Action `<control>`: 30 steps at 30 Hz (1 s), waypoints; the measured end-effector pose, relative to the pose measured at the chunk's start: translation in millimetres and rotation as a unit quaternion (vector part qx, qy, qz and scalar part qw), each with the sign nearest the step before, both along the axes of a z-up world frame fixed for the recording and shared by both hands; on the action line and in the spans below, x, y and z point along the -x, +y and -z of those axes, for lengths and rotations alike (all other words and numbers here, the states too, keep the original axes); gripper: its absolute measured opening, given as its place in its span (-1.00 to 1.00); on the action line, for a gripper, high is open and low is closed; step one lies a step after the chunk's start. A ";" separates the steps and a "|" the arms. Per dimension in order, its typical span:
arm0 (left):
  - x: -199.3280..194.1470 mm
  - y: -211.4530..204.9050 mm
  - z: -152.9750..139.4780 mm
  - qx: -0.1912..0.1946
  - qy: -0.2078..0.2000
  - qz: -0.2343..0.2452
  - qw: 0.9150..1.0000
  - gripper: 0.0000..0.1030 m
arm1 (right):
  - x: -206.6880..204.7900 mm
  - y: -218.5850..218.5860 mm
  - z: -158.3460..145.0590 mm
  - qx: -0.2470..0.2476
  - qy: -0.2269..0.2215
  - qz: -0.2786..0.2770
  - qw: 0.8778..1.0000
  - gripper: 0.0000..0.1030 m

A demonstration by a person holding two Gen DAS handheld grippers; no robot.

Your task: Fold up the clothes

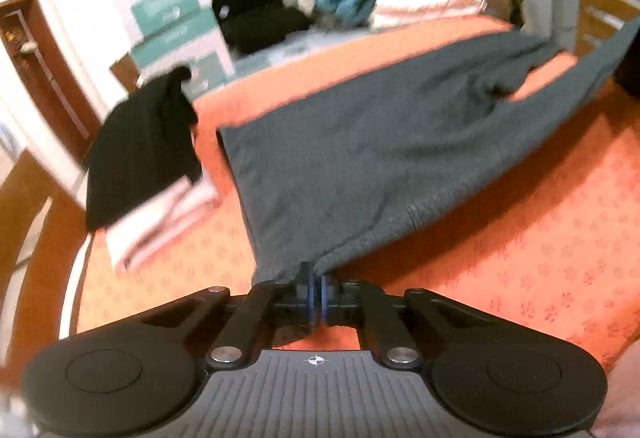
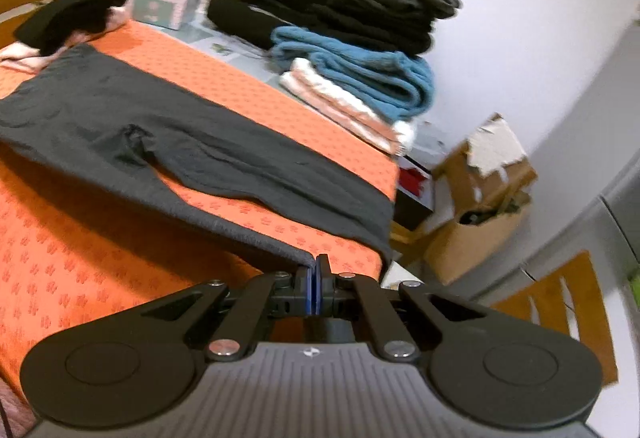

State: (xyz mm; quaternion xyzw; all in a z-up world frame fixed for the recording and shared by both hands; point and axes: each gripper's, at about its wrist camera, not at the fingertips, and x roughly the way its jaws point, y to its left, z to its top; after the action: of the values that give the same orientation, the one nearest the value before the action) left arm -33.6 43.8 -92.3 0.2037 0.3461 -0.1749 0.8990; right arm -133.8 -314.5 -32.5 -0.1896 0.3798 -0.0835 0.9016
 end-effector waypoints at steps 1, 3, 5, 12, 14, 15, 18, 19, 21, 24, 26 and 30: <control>-0.9 4.4 -7.0 0.007 -0.006 0.009 1.000 -0.90 | 2.2 3.3 -1.3 0.001 -0.004 0.012 1.000 -0.95; -1.8 13.2 -20.7 0.018 -0.014 0.025 0.999 -0.90 | 8.1 10.6 -4.4 0.003 -0.011 0.034 0.999 -0.95; -2.8 21.5 -33.5 0.029 -0.020 0.040 0.999 -0.90 | 16.7 19.7 -8.2 0.006 -0.013 0.053 0.999 -0.95; -2.4 37.3 -51.8 0.050 0.004 0.075 0.996 -0.90 | 57.5 49.9 -23.8 0.015 0.010 0.092 0.996 -0.96; -1.5 36.3 -50.4 0.048 0.017 0.079 0.996 -0.90 | 67.7 56.4 -27.9 0.018 0.022 0.100 0.995 -0.96; -1.9 35.3 -49.6 0.048 0.024 0.079 0.995 -0.90 | 67.9 57.2 -28.9 0.020 0.025 0.101 0.994 -0.96; -10.1 29.7 -49.4 0.050 0.032 0.066 0.996 -0.90 | 61.1 55.6 -30.1 0.029 0.031 0.101 0.994 -0.96; -14.1 27.6 -50.3 0.051 0.031 0.059 0.996 -0.90 | 55.9 54.1 -30.1 0.034 0.031 0.098 0.994 -0.96; -22.2 23.3 -52.0 0.054 0.031 0.046 0.997 -0.90 | 38.1 47.0 -29.5 0.042 0.030 0.088 0.995 -0.96; -39.8 19.3 -59.0 0.065 0.026 0.022 0.997 -0.90 | -0.5 30.4 -29.5 0.054 0.033 0.065 0.996 -0.96; -57.0 14.5 -61.0 0.067 0.026 0.007 0.997 -0.90 | -27.9 18.4 -27.9 0.061 0.036 0.050 0.996 -0.96; -94.8 3.0 -62.2 0.063 0.031 -0.021 0.997 -0.89 | -92.2 -5.4 -15.2 0.075 0.060 0.014 0.995 -0.96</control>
State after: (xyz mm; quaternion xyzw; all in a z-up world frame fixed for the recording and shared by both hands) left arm 61.2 46.8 -30.0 0.1339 0.3661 -0.1834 0.9025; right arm -41.6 -320.0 -17.3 -0.2560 0.4288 -0.1123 0.8591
